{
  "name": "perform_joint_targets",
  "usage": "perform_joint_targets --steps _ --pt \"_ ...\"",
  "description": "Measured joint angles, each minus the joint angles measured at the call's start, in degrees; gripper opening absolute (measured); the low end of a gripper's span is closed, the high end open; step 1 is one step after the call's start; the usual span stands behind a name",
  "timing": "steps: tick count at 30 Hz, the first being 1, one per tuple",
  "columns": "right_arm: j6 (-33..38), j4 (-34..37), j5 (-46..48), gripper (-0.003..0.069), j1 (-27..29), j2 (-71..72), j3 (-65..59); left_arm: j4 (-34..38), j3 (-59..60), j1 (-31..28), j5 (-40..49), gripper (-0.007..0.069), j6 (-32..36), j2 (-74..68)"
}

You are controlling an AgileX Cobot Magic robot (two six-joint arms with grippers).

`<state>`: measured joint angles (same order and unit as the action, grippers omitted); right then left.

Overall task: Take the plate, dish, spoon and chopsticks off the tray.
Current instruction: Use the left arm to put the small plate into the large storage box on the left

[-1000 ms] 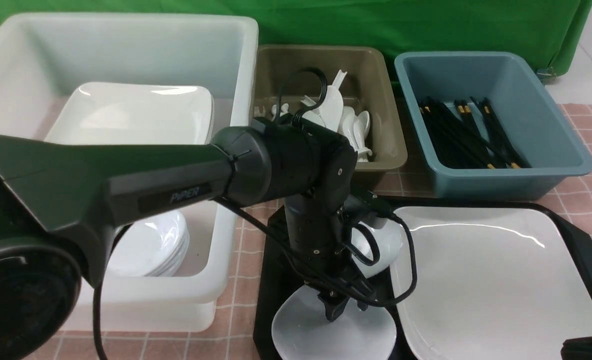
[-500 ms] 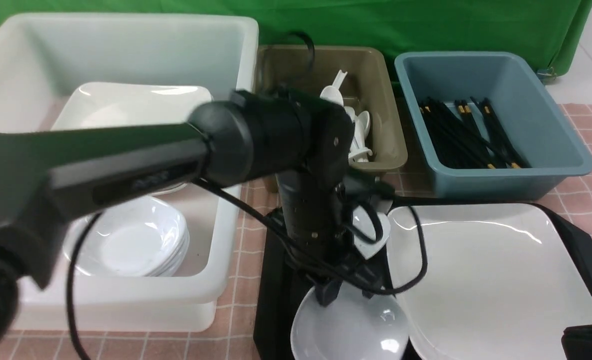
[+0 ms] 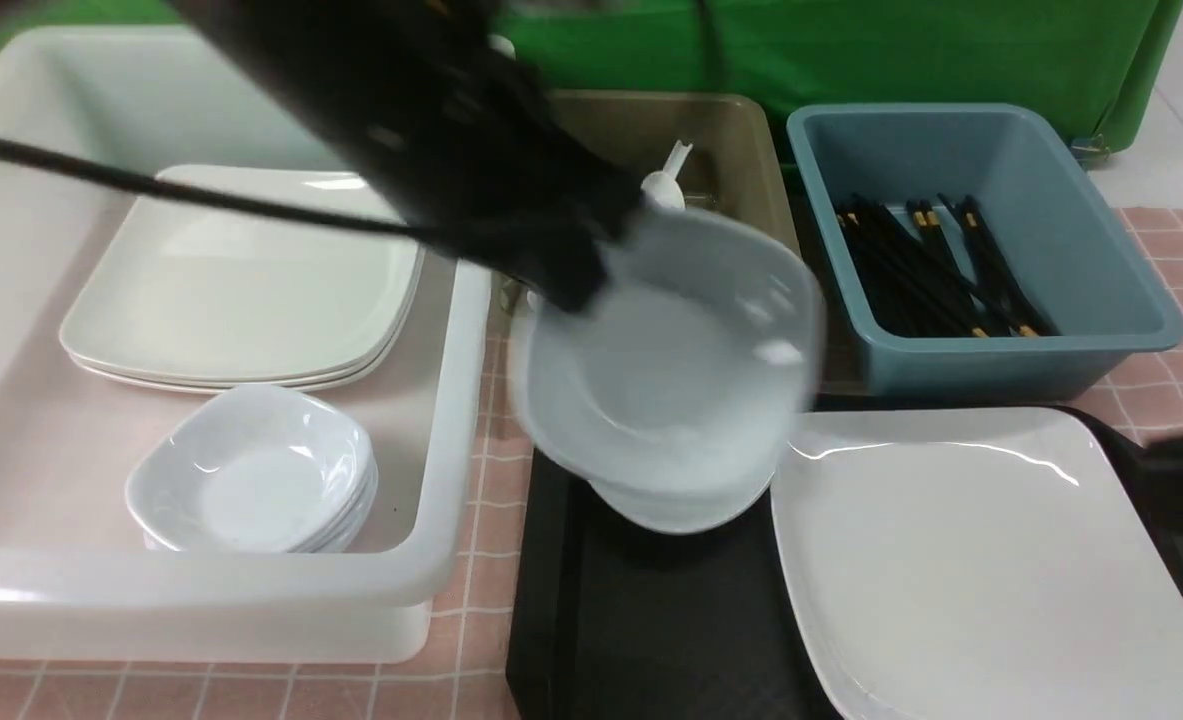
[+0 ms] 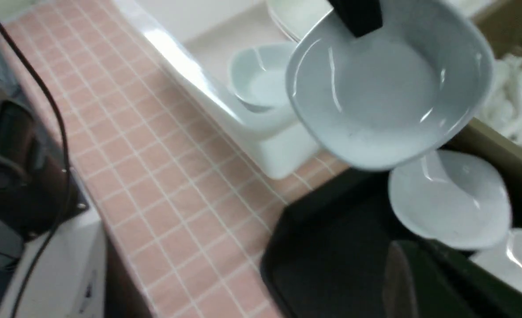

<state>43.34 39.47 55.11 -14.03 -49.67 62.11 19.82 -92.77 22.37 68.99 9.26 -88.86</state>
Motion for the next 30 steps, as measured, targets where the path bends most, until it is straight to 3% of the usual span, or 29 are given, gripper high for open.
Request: perform_joint_targets --steps 2,7,9,11,17,21,26,27,30 --pt "1.14 2.51 0.86 0.0030 -0.24 -2.96 2.67 0.07 0.62 -4.08 0.13 0.0009 1.48 1.96" --pt "1.71 2.74 1.62 0.0030 -8.27 -16.85 11.90 0.75 10.70 -23.97 0.41 0.0009 11.26 6.53" --pt "1.35 1.79 1.54 0.0030 -10.54 -18.84 13.28 0.95 12.58 -25.99 0.41 0.0009 13.24 6.53" --pt "-1.48 -1.50 0.00 0.0030 -16.43 -23.84 17.21 1.96 19.01 -31.17 -3.01 0.0009 18.98 5.88" --pt "-5.55 -6.92 -2.15 0.0030 -25.28 -32.10 25.48 2.60 26.82 -34.11 -15.41 0.0009 20.82 2.24" --pt "-7.08 -7.25 -2.43 0.0030 -27.33 -34.61 28.66 2.72 27.58 -34.11 -16.29 0.0034 20.71 -1.78" --pt "-9.12 -9.80 -2.63 0.0030 -27.39 -34.63 29.11 2.20 27.61 -34.11 -16.50 0.0163 18.58 -3.53" --pt "-11.41 -14.14 -2.35 0.0030 -27.39 -34.57 29.18 0.72 27.39 -34.11 -16.14 0.0251 16.82 -3.35" --pt "-16.03 -22.47 -1.35 0.0030 -27.39 -34.06 29.18 -2.48 25.31 -34.06 -13.42 0.0377 12.11 -1.98"
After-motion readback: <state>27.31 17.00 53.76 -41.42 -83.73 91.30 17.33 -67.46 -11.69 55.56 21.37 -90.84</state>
